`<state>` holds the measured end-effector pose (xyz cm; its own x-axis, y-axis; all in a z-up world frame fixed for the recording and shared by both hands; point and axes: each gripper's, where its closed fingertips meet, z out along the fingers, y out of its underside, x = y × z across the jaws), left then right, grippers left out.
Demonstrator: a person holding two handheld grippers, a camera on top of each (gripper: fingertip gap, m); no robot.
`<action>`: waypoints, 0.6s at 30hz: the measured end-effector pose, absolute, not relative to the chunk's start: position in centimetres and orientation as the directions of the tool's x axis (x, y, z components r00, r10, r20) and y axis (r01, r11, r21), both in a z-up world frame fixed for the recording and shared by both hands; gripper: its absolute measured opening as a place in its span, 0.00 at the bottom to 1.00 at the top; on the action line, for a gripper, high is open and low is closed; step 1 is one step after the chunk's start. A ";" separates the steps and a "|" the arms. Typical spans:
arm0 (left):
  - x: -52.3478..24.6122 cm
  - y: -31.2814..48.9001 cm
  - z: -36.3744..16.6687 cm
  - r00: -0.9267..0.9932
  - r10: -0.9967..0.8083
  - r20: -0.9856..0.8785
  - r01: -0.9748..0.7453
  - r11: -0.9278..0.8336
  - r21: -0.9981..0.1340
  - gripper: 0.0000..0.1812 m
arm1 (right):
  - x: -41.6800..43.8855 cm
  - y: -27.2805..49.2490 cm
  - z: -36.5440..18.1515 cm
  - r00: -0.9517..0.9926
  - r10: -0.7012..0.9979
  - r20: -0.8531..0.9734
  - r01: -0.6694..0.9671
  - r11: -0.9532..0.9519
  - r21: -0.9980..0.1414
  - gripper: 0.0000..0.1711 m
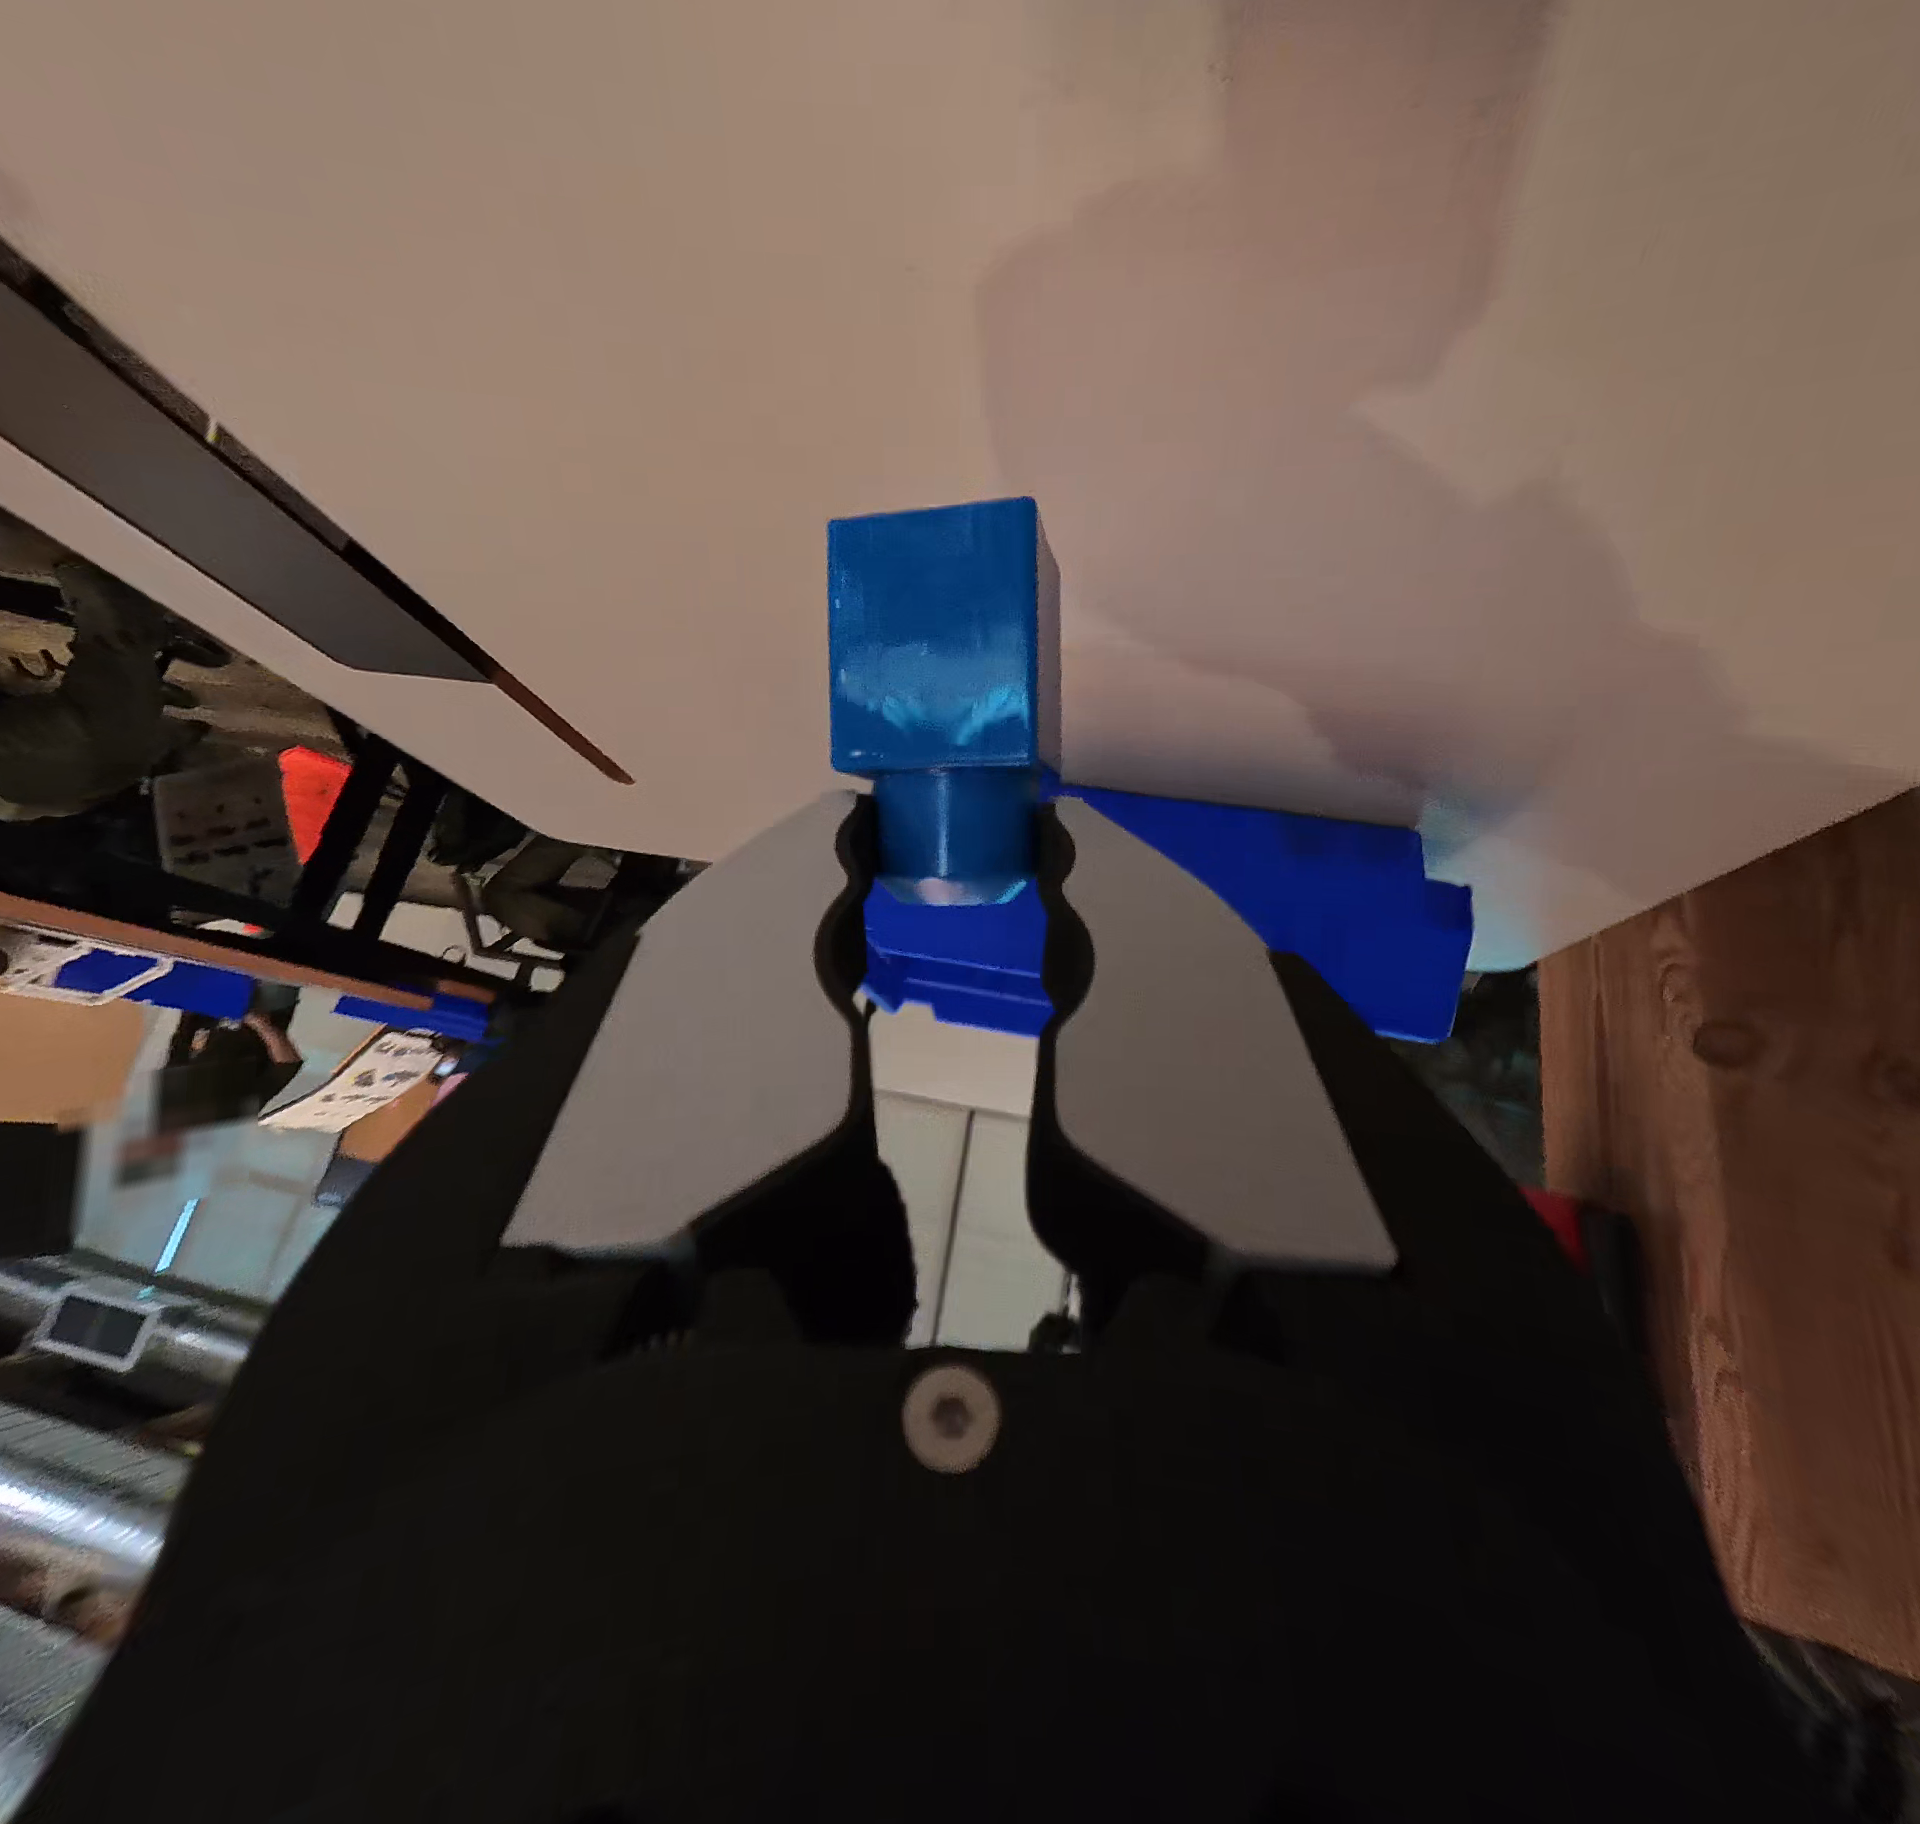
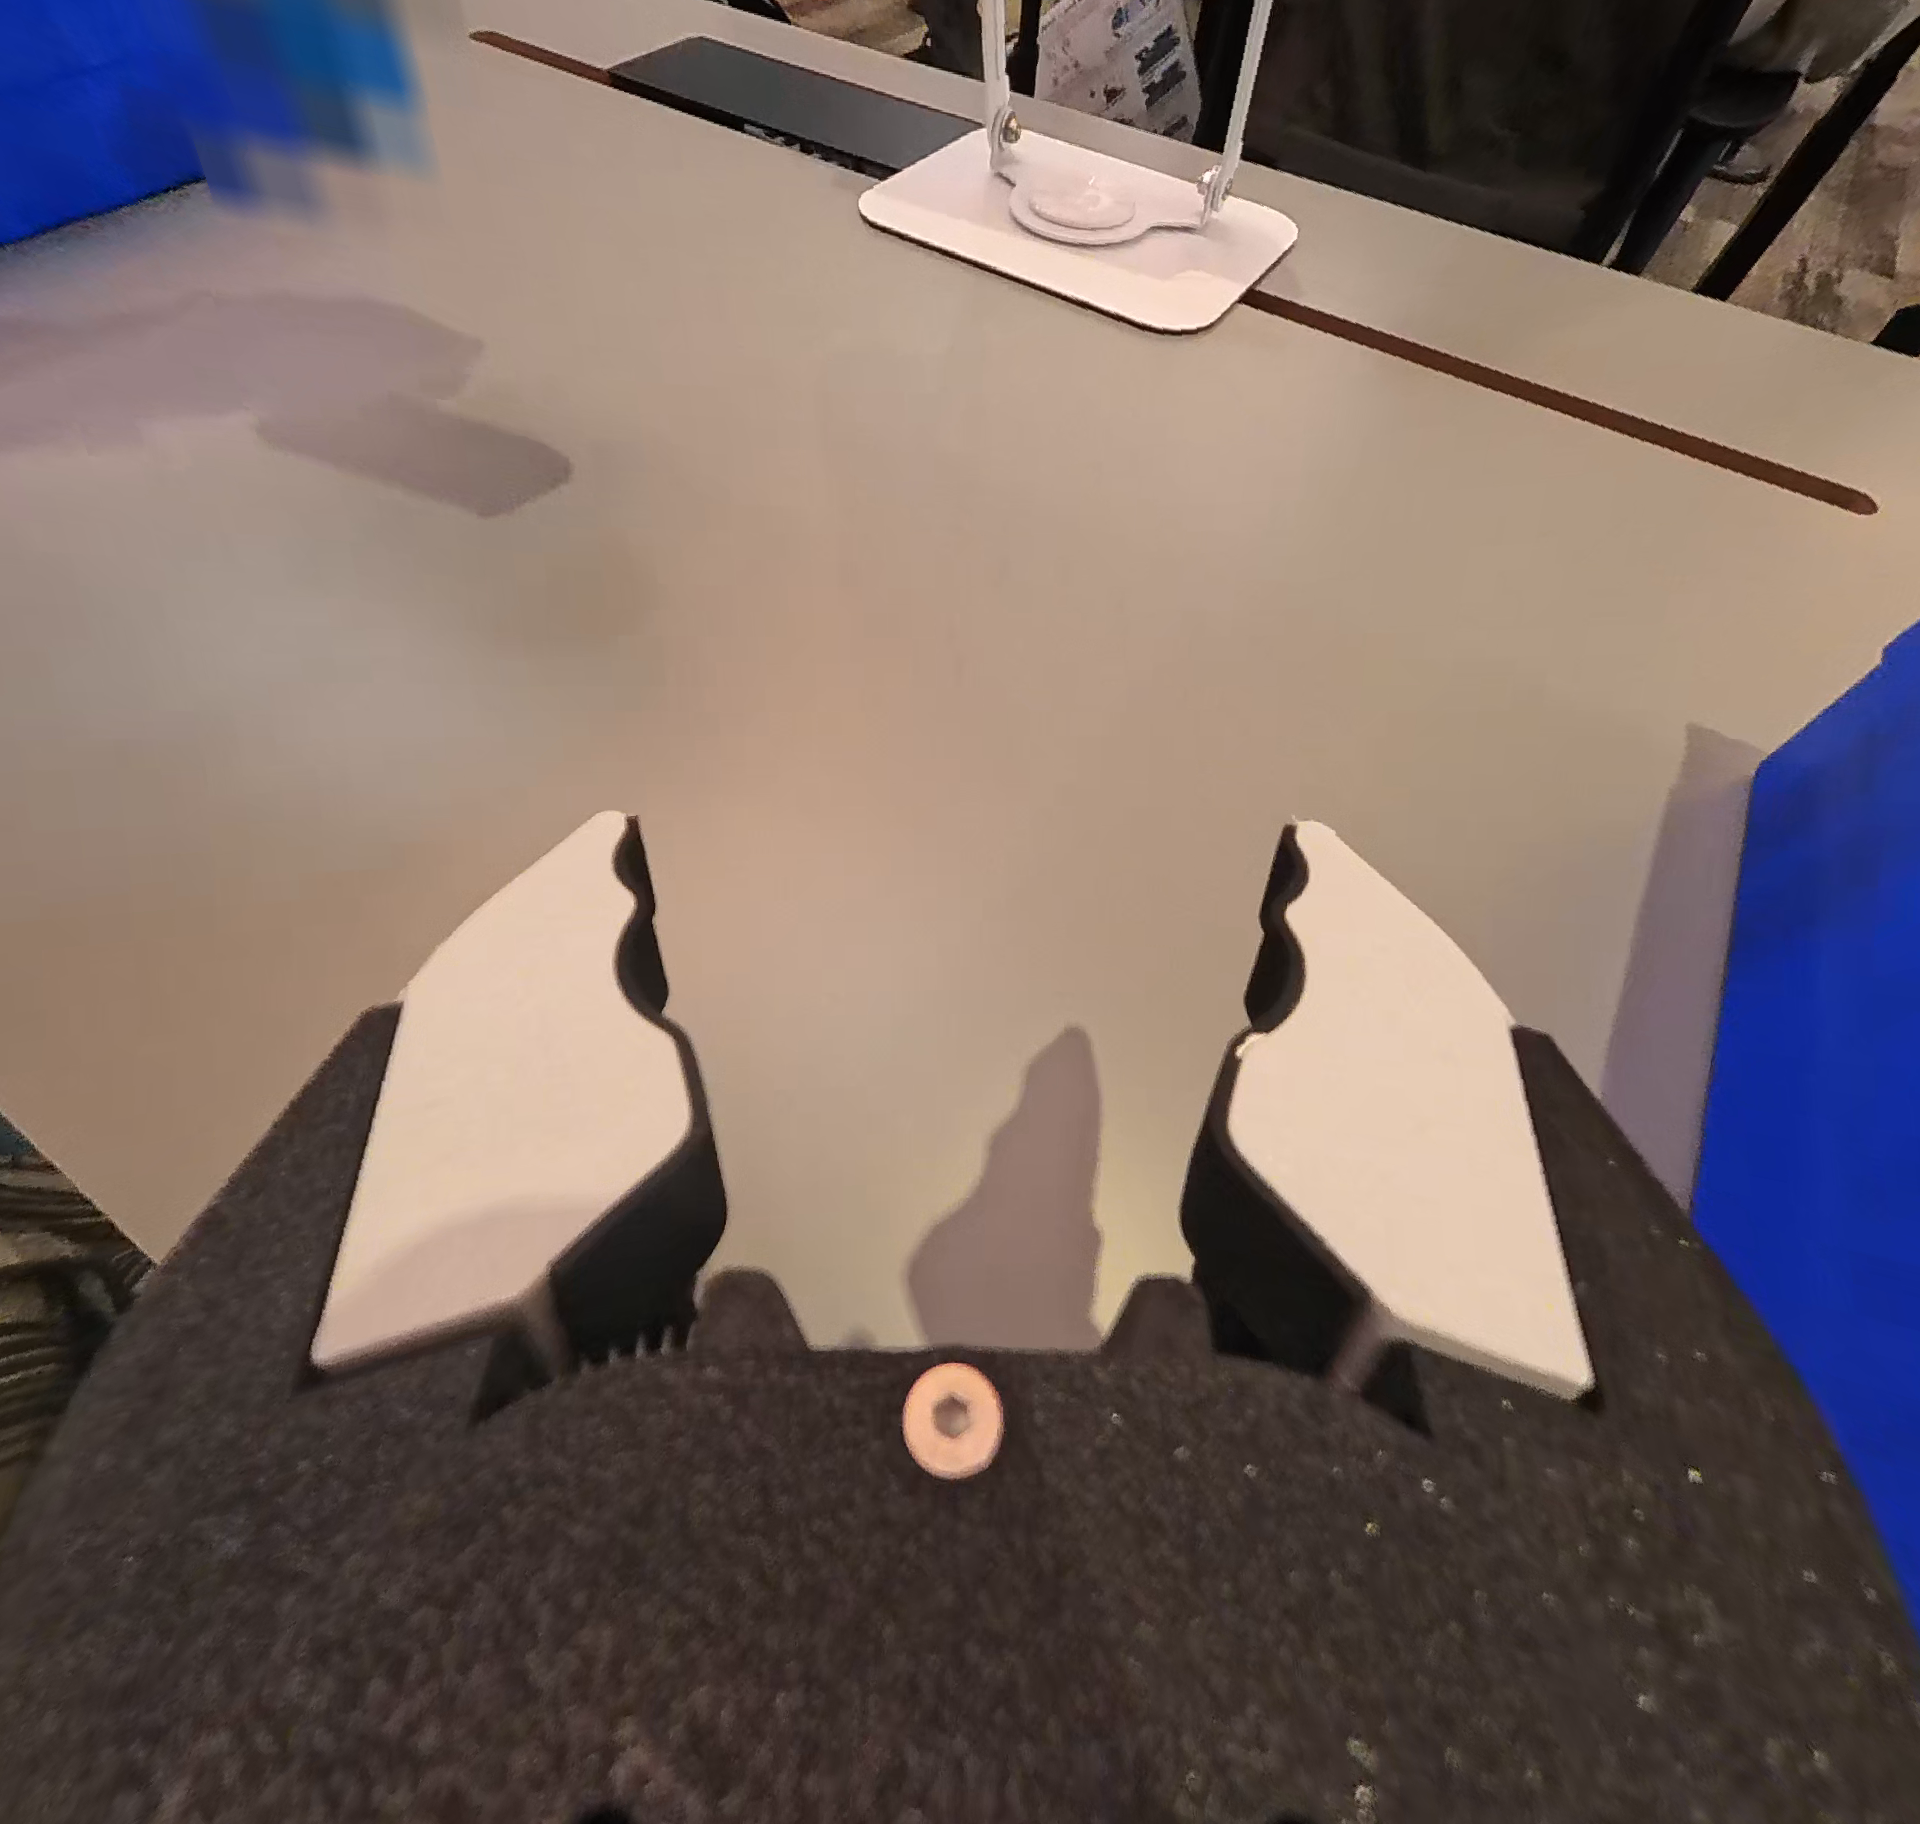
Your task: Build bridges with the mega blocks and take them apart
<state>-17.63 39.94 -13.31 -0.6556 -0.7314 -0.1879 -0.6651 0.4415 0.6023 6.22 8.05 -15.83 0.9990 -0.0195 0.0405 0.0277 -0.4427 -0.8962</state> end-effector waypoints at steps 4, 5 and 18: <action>-16.7 39.3 -14.7 -0.705 -0.697 -0.132 -0.568 0.444 0.693 0.16 | 6.4 7.7 -16.0 0.999 -0.021 0.039 0.026 -0.443 -0.896 0.65; -16.5 39.2 -15.1 -0.713 -0.692 -0.116 -0.547 0.445 0.709 0.16 | 6.4 7.6 -16.0 0.999 -0.023 0.038 0.024 -0.442 -0.897 0.65; -15.2 39.0 -18.9 -0.743 -0.668 -0.046 -0.438 0.434 0.787 0.16 | 6.7 7.7 -16.2 1.000 -0.014 0.027 0.018 -0.442 -0.897 0.65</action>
<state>-15.23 38.98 -18.94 -0.7430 -0.6677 -0.0458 -0.4384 0.4339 0.7871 6.70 7.69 -16.15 0.9995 -0.0141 0.0274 0.0184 -0.4418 -0.8969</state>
